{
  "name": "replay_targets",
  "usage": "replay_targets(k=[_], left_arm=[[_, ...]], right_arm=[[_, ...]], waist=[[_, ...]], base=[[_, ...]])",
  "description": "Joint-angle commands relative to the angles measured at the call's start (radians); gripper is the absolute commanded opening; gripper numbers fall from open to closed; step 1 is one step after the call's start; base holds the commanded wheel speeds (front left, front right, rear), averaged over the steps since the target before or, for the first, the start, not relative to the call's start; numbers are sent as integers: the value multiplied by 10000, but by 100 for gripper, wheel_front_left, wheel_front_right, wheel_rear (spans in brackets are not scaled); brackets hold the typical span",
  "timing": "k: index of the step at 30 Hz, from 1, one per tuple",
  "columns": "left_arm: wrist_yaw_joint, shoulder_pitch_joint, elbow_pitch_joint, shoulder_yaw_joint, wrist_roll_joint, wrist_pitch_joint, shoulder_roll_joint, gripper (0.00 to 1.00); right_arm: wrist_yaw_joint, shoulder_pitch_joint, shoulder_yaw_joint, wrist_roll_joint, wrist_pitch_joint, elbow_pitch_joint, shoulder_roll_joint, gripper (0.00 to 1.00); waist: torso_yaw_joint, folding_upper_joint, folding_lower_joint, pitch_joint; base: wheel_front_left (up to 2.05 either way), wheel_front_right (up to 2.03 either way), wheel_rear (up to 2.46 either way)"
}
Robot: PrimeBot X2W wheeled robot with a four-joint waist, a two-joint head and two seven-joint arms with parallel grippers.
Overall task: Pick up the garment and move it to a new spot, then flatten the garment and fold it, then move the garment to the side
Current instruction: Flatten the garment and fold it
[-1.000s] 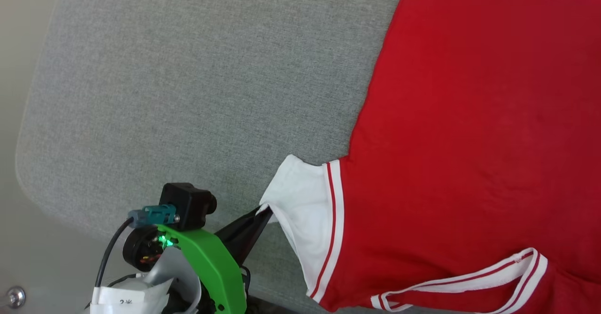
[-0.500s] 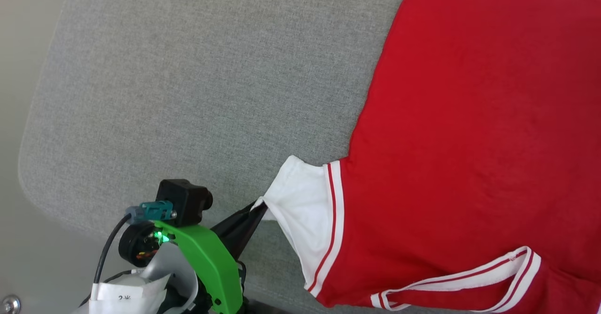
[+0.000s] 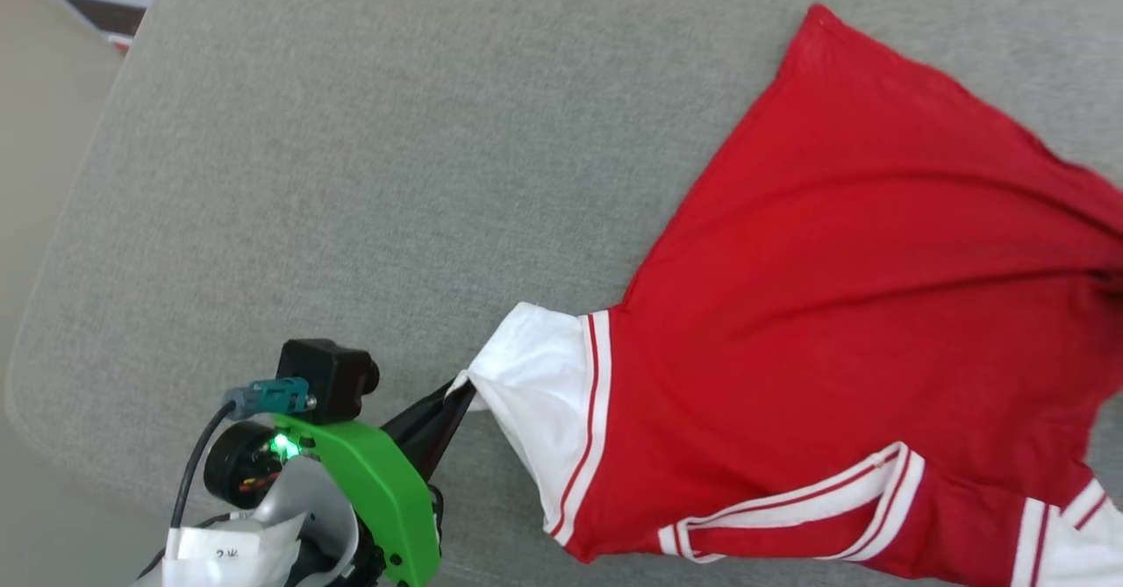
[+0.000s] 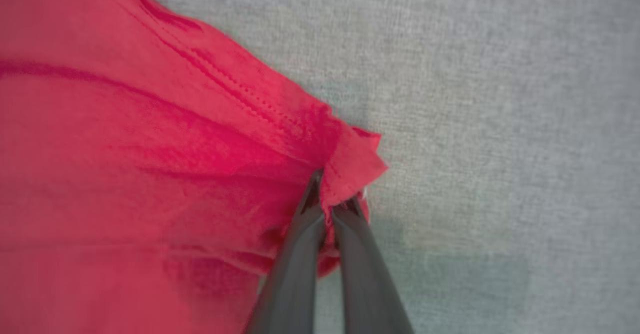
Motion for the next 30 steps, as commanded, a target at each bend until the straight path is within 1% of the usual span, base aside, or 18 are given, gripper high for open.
replay_targets(k=[1,5,10,13,17,18,23,27,30], left_arm=[[52,172,58,-3,-87,-66,6,0],[105,415,223,34,-229,-233,-66,0],[148,729,510,104,-435,-546,-277,0],[226,951,794,192,-523,-853,-434,0],[251,1101,1005,273,-621,-1138,-643,0],[234,1175,1107,278,-679,-1249,-767,0],[198,1224,1394,264,-687,-1527,-1075,0],[95,1215,1563,259,-750,-1687,-1314,0],[39,1135,1660,250,-734,-1698,-1354,0]], right_arm=[[-11,577,-44,44,-29,157,65,0],[-11,1409,-162,322,-273,-144,227,0],[-11,2492,-193,680,-494,-886,426,0],[-11,3644,-394,868,-625,-1898,579,0],[-11,4648,-789,983,-659,-2658,823,0],[-11,5165,-986,988,-638,-3001,959,0],[-11,6292,-1499,1022,-648,-3720,1512,0],[-11,6823,-1793,989,-728,-3901,1990,0],[-11,6978,-1813,905,-844,-3869,2138,0]], waist=[[-821,0,0,-916],[-1292,0,0,-1449],[-1807,0,0,-2040],[-2219,0,0,-2438],[-2411,0,0,-2653],[-2480,0,0,-2737],[-2555,0,0,-2866],[-2572,0,0,-2866],[-2556,0,0,-2777]], base=[[0,0,0],[0,0,0],[0,0,0],[0,0,0],[0,0,0],[0,0,0],[0,0,0],[0,0,0],[0,0,0]])
